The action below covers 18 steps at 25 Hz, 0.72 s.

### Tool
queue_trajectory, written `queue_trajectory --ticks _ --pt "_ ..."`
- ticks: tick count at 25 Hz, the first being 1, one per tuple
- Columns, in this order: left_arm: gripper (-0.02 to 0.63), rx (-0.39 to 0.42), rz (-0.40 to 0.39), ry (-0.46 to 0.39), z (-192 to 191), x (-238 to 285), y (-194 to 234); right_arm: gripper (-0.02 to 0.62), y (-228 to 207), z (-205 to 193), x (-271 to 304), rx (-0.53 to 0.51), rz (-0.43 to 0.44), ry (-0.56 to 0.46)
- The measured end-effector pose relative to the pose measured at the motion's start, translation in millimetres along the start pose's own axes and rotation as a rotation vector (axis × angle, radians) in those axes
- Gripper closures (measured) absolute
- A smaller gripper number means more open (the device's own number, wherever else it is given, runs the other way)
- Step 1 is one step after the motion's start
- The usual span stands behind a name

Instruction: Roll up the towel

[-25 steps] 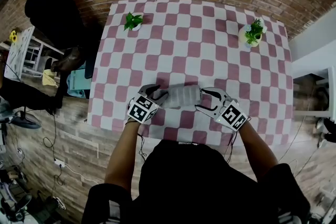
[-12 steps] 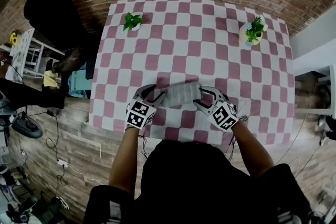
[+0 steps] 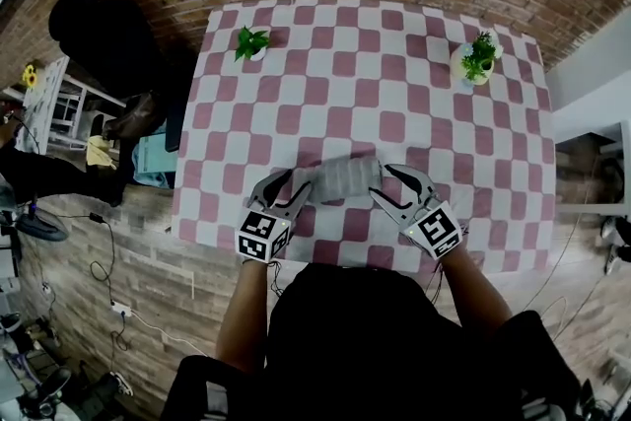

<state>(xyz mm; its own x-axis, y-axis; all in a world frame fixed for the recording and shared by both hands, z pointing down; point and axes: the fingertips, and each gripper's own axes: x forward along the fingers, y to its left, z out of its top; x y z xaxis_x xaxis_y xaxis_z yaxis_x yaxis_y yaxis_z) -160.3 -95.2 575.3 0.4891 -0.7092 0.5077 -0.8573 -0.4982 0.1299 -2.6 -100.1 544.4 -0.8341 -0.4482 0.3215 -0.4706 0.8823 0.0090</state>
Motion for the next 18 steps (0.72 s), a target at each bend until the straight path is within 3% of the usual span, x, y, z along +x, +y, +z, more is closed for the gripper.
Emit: queue_trajectory --ticks 4,8,9,12,18 --pt "0.464 0.030 0.039 -0.086 22 -14 -11 0.471 -1 28 -15 0.007 -0.053 -0.082" --pt "0.580 0.155 0.085 -0.154 60 -31 -25 0.577 -1 57 -28 -0.049 -0.092 -0.153" --pt "0.612 0.174 0.096 -0.175 70 -34 -27 0.588 0 64 -31 -0.059 -0.095 -0.170" --pt "0.611 0.196 0.115 -0.233 91 -44 -33 0.597 3 83 -38 -0.092 -0.102 -0.205" --pt "0.611 0.161 0.119 -0.283 102 -53 -40 0.597 0 103 -52 -0.122 -0.162 -0.223"
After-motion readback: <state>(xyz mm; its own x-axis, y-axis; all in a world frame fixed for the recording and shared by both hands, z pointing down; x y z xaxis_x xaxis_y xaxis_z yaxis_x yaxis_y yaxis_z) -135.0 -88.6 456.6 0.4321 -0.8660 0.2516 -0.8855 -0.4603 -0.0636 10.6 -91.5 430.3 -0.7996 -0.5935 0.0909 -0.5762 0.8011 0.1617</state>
